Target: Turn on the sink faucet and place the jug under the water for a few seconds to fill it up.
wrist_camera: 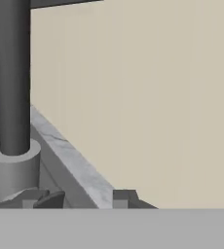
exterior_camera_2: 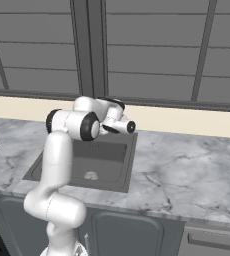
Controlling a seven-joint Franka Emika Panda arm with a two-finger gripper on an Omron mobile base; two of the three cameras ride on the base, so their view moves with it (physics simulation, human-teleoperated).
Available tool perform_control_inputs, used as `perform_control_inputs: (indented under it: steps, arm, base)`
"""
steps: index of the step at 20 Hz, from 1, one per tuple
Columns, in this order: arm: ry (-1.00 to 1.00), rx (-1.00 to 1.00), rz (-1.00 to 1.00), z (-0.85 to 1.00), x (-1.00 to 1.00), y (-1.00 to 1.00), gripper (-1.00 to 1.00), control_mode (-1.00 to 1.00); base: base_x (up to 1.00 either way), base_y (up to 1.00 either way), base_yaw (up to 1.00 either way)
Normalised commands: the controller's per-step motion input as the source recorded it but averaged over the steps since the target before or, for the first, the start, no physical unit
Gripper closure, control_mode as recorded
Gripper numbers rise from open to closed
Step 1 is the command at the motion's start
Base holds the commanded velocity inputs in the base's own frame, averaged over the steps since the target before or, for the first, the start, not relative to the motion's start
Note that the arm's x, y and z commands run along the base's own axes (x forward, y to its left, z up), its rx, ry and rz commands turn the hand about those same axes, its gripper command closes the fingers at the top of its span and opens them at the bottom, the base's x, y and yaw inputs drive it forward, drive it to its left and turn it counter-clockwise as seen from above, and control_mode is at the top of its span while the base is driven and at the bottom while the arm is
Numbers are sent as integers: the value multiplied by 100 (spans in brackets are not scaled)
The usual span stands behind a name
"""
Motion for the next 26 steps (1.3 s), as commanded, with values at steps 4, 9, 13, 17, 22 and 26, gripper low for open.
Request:
perform_control_inputs:
  steps: [4, 9, 13, 17, 22, 26]
  arm:
    - [0, 3, -12, -22, 1, -55, 100, -100]
    - [0, 9, -12, -12, 7, -71, 100, -100]
    - [1, 13, -13, -25, 13, -84, 100, -100]
    - [2, 14, -10, -30, 10, -94, 100, -100]
    - [2, 17, -8, -37, 5, -100, 100, -100]
    - [3, 18, -8, -39, 6, -100, 100, -100]
  base:
    - [0, 0, 0]
    - [0, 0, 0]
    - [0, 0, 0]
    - [0, 0, 0]
    - [0, 0, 0]
    - [0, 0, 0]
